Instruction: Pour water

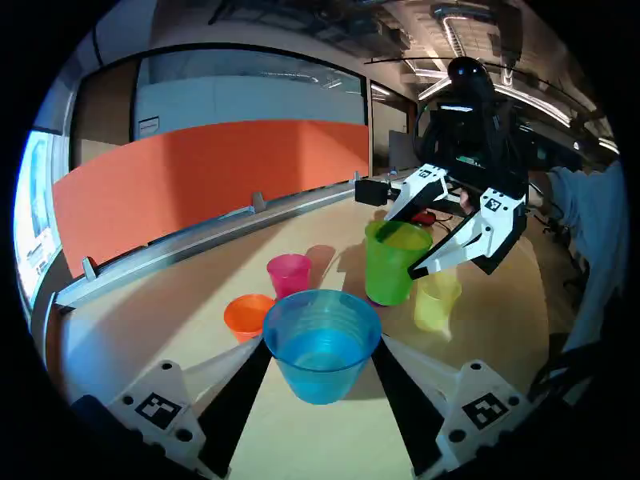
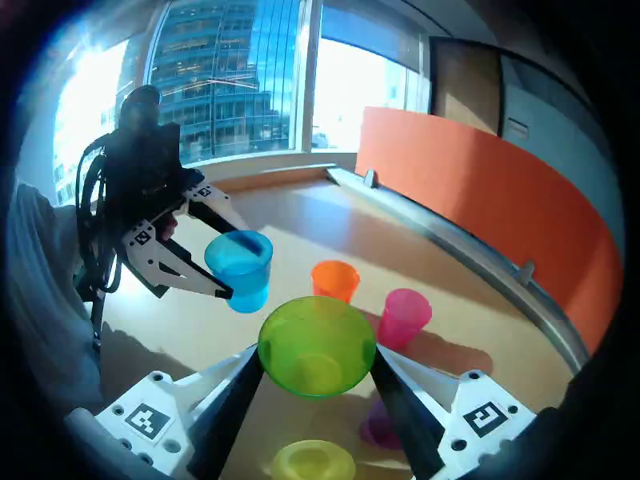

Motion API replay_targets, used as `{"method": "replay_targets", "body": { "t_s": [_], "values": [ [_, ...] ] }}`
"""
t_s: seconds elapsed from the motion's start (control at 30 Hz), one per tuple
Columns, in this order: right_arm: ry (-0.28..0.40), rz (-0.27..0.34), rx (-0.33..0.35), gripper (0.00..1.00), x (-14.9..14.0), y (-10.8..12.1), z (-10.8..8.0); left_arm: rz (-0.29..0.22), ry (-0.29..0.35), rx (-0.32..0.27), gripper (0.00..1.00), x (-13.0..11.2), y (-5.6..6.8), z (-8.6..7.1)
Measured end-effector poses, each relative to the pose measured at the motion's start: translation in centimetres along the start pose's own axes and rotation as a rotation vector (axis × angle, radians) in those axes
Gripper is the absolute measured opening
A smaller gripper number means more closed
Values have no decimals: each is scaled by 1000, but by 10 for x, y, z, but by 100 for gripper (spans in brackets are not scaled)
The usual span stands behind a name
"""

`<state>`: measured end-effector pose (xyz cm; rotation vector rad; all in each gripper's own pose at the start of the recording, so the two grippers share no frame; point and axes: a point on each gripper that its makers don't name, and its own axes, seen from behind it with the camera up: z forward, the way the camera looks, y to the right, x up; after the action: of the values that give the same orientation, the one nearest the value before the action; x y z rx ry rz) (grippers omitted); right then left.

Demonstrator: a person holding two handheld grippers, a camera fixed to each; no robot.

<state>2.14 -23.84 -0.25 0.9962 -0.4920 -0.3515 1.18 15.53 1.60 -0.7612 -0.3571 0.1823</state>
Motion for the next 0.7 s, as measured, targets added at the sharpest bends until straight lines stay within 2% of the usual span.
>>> {"method": "replay_targets", "body": {
  "t_s": [0.43, 0.7],
  "values": [
    [235, 42, -56, 92, 49, -2, -21, 7, 82, 17, 86, 38, 1, -14],
    [341, 44, -98, 92, 75, 3, -36, 15, 125, 27, 86, 62, 2, -22]
  ]
}}
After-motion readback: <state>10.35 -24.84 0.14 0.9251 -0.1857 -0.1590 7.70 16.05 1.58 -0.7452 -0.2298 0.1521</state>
